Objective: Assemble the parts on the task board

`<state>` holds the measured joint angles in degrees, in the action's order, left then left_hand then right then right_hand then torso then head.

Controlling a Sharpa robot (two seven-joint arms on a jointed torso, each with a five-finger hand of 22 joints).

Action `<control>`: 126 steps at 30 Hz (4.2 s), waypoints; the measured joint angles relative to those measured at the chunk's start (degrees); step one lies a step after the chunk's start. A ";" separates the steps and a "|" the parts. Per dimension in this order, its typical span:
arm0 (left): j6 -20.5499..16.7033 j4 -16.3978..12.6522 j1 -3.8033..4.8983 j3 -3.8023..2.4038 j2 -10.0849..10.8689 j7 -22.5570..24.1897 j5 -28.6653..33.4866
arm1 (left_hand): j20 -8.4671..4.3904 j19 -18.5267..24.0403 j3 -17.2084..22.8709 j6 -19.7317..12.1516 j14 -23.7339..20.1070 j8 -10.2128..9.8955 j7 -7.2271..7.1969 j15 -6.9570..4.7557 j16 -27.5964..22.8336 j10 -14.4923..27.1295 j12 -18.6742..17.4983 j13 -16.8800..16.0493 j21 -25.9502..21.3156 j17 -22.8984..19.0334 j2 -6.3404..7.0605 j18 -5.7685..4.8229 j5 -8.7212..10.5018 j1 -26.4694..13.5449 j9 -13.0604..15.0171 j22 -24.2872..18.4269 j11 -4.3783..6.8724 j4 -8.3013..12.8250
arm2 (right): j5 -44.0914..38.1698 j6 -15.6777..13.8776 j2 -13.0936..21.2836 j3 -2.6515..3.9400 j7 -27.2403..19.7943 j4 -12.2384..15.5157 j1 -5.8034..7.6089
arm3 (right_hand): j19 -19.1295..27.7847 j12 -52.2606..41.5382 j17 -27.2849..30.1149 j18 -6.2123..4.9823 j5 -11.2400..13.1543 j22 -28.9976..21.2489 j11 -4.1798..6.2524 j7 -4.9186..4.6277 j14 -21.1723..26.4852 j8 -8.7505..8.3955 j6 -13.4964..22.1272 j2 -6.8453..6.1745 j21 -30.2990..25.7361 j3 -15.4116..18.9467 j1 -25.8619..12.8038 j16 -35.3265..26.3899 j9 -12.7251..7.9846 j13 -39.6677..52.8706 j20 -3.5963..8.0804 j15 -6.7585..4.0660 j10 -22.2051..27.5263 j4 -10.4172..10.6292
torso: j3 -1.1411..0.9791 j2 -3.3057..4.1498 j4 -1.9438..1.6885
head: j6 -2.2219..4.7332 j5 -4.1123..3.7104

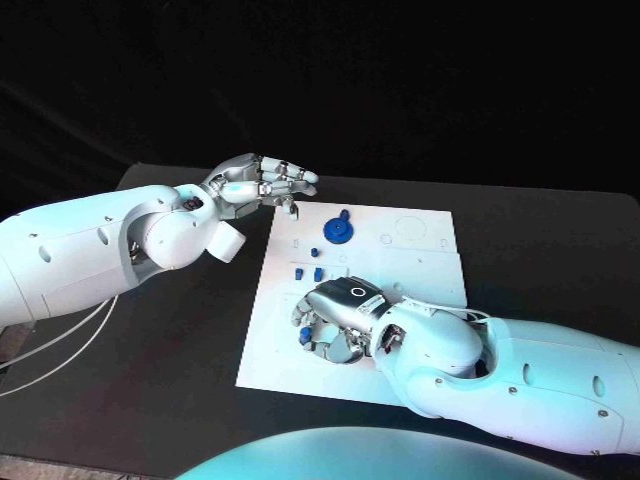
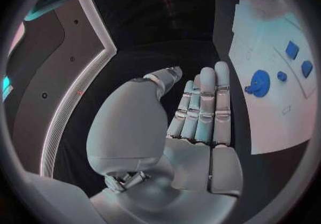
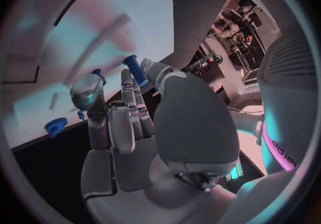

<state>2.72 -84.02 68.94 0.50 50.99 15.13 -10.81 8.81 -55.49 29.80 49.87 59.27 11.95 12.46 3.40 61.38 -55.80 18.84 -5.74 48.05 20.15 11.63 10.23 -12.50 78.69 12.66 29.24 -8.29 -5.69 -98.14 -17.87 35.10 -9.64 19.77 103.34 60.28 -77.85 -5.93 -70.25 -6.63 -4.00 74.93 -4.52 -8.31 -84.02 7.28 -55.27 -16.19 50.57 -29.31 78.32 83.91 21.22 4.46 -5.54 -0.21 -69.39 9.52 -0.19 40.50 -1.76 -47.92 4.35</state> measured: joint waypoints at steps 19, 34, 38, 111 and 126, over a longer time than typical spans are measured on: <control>0.43 0.06 -0.01 0.27 0.49 -0.28 0.00 | 0.00 0.00 0.00 0.00 -0.20 0.00 0.00 0.20 0.00 -0.01 0.24 0.01 -0.23 0.00 0.00 0.00 0.00 0.00 0.01 -0.11 0.00 0.00 | 5.13 -10.13 16.90 0.73 -1.23 8.42 5.12 | -0.49 -12.82 0.81 -0.01 0.00 0.02 0.00 -0.29 0.10 0.53 -0.51 5.12 -2.73 27.49 8.16 -0.41 0.27 1.62 -0.40 0.52 5.25 7.08 | -0.08 -0.08 0.10 | 0.42 -1.29; 0.45 -0.14 -0.28 0.75 0.62 0.30 -0.02 | 0.00 0.00 -0.15 -0.20 -0.20 0.00 -0.20 0.20 0.00 -0.01 0.24 -0.01 -0.23 0.00 0.00 0.00 0.00 0.00 0.01 -0.16 0.00 -0.15 | 25.44 -9.53 31.98 0.03 -1.16 10.08 6.56 | -5.48 -62.34 -4.70 1.82 0.01 0.01 2.78 3.22 0.08 10.23 -3.28 9.29 14.20 35.59 -1.35 4.40 9.77 39.71 2.56 -2.98 -13.14 7.30 | 0.20 -0.44 0.79 | 0.96 -6.12; 0.45 -0.21 -0.29 0.75 0.61 0.58 -0.04 | 0.21 -0.21 -0.15 -0.20 -0.20 0.00 -0.20 0.20 0.00 -0.01 0.24 -0.04 -0.23 0.00 0.00 -0.01 0.00 0.00 0.01 -0.23 0.00 -0.15 | 25.94 -8.57 32.63 -0.16 1.16 10.93 5.02 | -5.86 -63.02 -4.70 1.81 0.01 0.01 2.77 3.42 0.08 10.67 -3.08 8.60 15.22 37.65 -3.66 4.59 10.69 39.73 2.56 -2.97 -13.15 7.41 | 0.24 -0.54 0.93 | 1.01 -6.58; 2.45 -0.51 -0.38 0.89 0.71 0.19 -0.94 | 0.20 -0.21 -1.02 -0.21 -0.20 0.00 -0.21 0.20 0.00 0.40 0.67 -0.06 -1.12 0.00 0.52 -0.01 0.00 -0.52 -0.02 -0.70 0.01 -0.71 | 27.09 -13.15 26.85 -0.50 10.81 12.76 1.77 | -6.06 -82.24 -4.65 2.68 0.00 0.02 5.76 4.70 0.09 12.60 -5.38 12.76 21.22 34.24 -2.61 5.34 12.57 70.47 3.60 -4.22 -14.66 6.92 | 0.36 -0.62 0.94 | 0.29 -6.77; 2.71 -0.57 -0.39 0.91 0.66 0.09 -0.96 | 0.20 -0.21 -1.02 -0.21 -0.20 0.00 -0.21 0.20 0.00 0.40 0.67 -0.06 -1.12 0.00 0.52 -0.01 0.00 -0.52 -0.02 -0.75 0.01 -0.71 | 31.44 -12.93 20.61 -0.53 10.74 10.55 -0.47 | -6.26 -82.99 -4.70 2.68 0.03 0.01 5.75 4.37 -0.11 12.60 -5.71 15.13 21.21 35.11 -4.98 5.33 12.57 70.46 3.81 -4.42 -14.66 7.24 | 0.38 -0.55 0.90 | -0.18 -6.31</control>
<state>5.42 -84.59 68.55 1.41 51.65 15.22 -11.77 9.02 -55.70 28.78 49.66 59.07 11.95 12.25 3.60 61.38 -55.40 19.51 -5.81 46.93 20.15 12.15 10.22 -12.50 78.17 12.64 28.49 -8.29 -6.40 -66.70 -30.80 55.71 -10.17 30.51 113.89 59.81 -84.11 -88.92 -74.95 -3.95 -3.97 74.94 1.22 -3.94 -84.13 19.88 -60.98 -1.06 71.78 5.80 73.34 89.25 33.79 74.92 -1.73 -4.63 -84.05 16.76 0.19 39.95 -0.86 -48.09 -1.96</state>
